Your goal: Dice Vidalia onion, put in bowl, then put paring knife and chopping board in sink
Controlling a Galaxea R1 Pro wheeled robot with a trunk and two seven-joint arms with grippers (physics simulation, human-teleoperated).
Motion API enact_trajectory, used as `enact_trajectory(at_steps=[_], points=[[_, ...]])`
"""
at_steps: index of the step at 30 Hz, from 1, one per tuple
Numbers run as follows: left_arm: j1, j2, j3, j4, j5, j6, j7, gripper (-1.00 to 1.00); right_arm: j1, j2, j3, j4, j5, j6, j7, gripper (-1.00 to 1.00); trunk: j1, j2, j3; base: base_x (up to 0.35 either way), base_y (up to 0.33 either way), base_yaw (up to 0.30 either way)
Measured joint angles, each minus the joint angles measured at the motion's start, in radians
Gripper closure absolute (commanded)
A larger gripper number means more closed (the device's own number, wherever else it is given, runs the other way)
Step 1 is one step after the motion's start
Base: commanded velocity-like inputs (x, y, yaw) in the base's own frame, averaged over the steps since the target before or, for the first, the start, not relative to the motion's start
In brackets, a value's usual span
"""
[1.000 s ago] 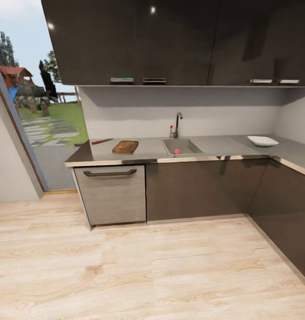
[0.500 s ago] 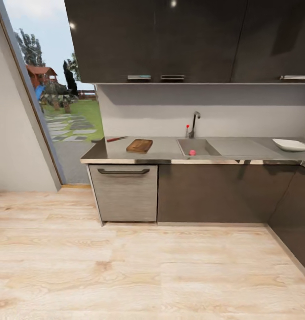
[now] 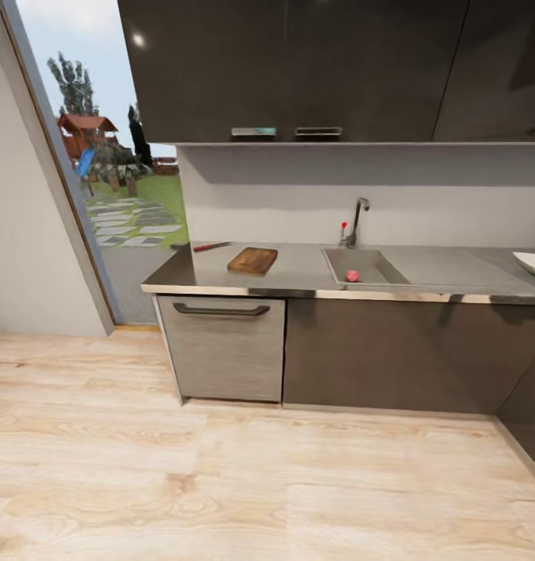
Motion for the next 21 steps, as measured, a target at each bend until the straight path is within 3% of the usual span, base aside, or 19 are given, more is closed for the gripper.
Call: enact_trajectory(at_steps=[6, 21], points=[[0.0, 0.0, 0.0, 0.0, 0.0, 0.0, 0.0, -1.0, 0.0, 0.0, 0.0, 0.0, 0.0, 0.0, 0.0, -1.0, 0.0, 0.0, 0.0, 0.172, 0.03, 0.0], [0.0, 0.0, 0.0, 0.0, 0.0, 0.0, 0.0, -1.0, 0.0, -0.005, 0.002, 0.001, 0.003, -0.012, 0.001, -1.0, 0.001, 0.0, 0.01, 0.013, 0.001, 0.0]])
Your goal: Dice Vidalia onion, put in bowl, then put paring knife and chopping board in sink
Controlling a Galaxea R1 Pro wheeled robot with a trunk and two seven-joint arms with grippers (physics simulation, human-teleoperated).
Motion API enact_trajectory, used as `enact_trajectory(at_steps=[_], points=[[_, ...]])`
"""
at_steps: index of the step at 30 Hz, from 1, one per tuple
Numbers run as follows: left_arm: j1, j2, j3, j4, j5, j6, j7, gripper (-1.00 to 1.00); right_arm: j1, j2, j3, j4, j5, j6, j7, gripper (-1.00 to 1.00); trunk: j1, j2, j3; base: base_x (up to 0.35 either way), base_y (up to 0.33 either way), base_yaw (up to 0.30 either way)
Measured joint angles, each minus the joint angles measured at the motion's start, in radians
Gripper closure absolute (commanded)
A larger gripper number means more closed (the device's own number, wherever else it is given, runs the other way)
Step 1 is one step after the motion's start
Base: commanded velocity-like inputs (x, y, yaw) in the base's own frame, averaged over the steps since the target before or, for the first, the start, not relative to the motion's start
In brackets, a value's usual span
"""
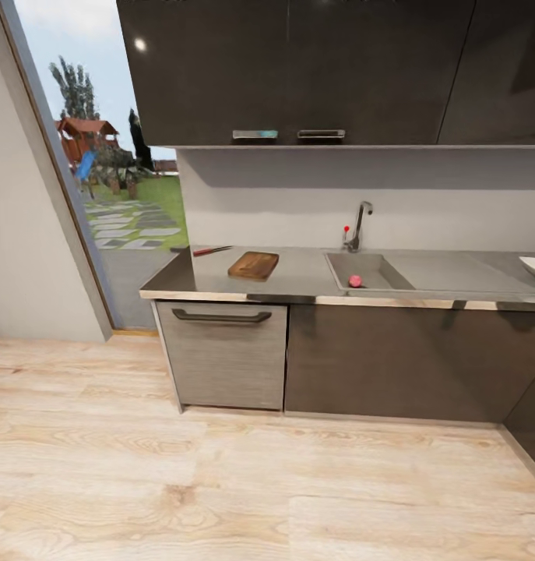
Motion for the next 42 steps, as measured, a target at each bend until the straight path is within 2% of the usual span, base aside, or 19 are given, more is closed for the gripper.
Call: enact_trajectory(at_steps=[8, 20, 30, 42], points=[[0.0, 0.0, 0.0, 0.0, -0.001, 0.0, 0.0, -1.0, 0.0, -0.009, -0.002, 0.031, 0.001, -0.038, -0.001, -1.0, 0.0, 0.0, 0.0, 0.001, 0.001, 0.0], [0.0, -0.001, -0.001, 0.0, -0.001, 0.0, 0.0, -1.0, 0.0, -0.007, -0.002, 0.032, -0.004, -0.04, -0.001, -1.0, 0.0, 0.0, 0.0, 0.083, 0.112, -0.006], [0.0, 0.0, -0.001, 0.0, -0.003, 0.0, 0.0, -1.0, 0.0, -0.007, -0.002, 0.033, -0.004, -0.04, -0.002, -1.0, 0.0, 0.0, 0.007, 0.02, 0.013, -0.127], [0.0, -0.001, -0.002, 0.0, -0.004, 0.0, 0.0, -1.0, 0.0, -0.008, -0.002, 0.032, -0.003, -0.04, 0.0, -1.0, 0.0, 0.0, 0.009, 0.0, 0.0, -0.011]])
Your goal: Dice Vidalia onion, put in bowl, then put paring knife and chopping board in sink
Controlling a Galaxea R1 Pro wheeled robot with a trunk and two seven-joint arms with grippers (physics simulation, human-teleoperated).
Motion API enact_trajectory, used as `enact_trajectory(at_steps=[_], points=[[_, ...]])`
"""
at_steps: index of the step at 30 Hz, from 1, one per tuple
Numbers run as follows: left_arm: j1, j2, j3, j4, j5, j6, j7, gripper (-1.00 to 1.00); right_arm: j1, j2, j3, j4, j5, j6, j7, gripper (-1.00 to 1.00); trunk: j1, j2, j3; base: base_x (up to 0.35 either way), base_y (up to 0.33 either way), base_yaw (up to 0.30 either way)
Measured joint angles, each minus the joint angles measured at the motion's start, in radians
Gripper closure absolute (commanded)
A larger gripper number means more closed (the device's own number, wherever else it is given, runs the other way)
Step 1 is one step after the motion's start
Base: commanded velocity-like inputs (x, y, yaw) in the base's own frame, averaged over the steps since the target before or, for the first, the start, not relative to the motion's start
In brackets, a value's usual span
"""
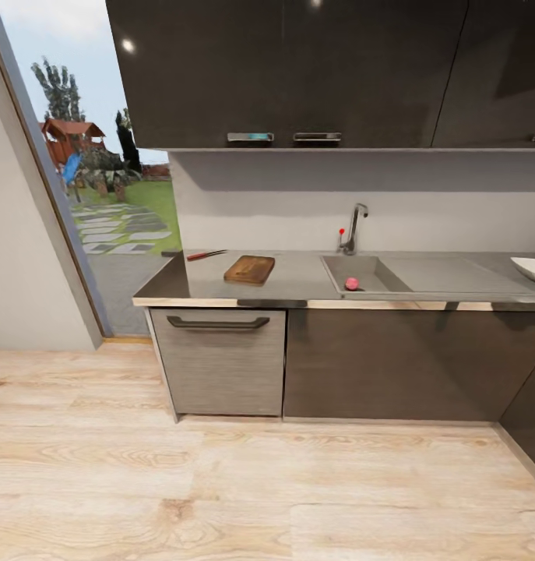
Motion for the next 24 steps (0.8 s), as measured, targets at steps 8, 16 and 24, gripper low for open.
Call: enact_trajectory(at_steps=[8, 16, 24], points=[[0.0, 0.0, 0.001, 0.0, 0.003, 0.0, 0.0, -1.0, 0.0, 0.006, 0.001, -0.115, 0.006, 0.012, -0.022, -1.0, 0.0, 0.0, 0.0, 0.0, 0.0, 0.0], [0.0, 0.001, 0.002, 0.0, 0.003, 0.0, 0.0, -1.0, 0.0, 0.007, 0.003, -0.361, 0.006, 0.194, -0.097, -1.0, 0.0, 0.0, 0.0, 0.0, 0.0, 0.0], [0.0, 0.001, 0.001, -0.002, 0.003, -0.001, 0.0, -1.0, 0.0, 0.008, 0.004, -0.441, 0.006, 0.245, -0.105, -1.0, 0.0, 0.0, 0.0, 0.0, 0.0, 0.0]])
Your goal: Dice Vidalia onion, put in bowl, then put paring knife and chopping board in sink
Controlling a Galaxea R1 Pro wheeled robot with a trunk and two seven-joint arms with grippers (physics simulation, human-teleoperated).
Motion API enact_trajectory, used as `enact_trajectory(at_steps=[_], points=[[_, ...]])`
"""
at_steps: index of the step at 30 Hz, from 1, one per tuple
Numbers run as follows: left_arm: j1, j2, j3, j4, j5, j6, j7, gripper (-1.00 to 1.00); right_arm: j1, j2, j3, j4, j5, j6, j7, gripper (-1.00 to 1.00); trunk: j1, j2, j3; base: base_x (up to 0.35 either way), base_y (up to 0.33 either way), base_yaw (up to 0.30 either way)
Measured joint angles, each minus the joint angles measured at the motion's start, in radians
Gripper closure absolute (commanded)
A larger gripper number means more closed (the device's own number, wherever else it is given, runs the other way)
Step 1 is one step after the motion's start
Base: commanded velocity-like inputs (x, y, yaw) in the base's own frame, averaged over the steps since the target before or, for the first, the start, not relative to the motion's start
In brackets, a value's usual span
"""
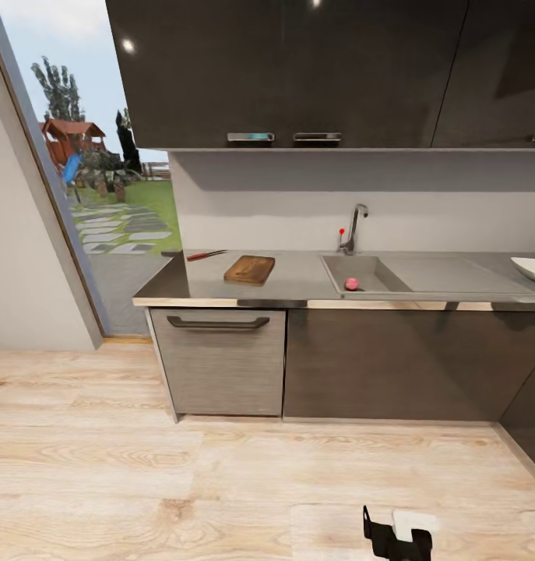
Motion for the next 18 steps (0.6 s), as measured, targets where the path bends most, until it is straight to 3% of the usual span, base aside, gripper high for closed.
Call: enact_trajectory(at_steps=[3, 18], points=[[0.0, 0.0, 0.001, -0.001, 0.0, 0.0, 0.0, -1.0, 0.0, 0.001, 0.0, 0.002, -0.002, 0.002, 0.002, -1.0, 0.0, 0.0, 0.0, 0.0, 0.0, 0.0], [0.0, 0.0, 0.002, -0.003, 0.001, -0.001, -0.001, -1.0, 0.0, 0.003, 0.004, 0.06, -0.005, -0.006, 0.01, -1.0, -0.057, 0.105, 0.047, 0.0, 0.0, 0.0]])
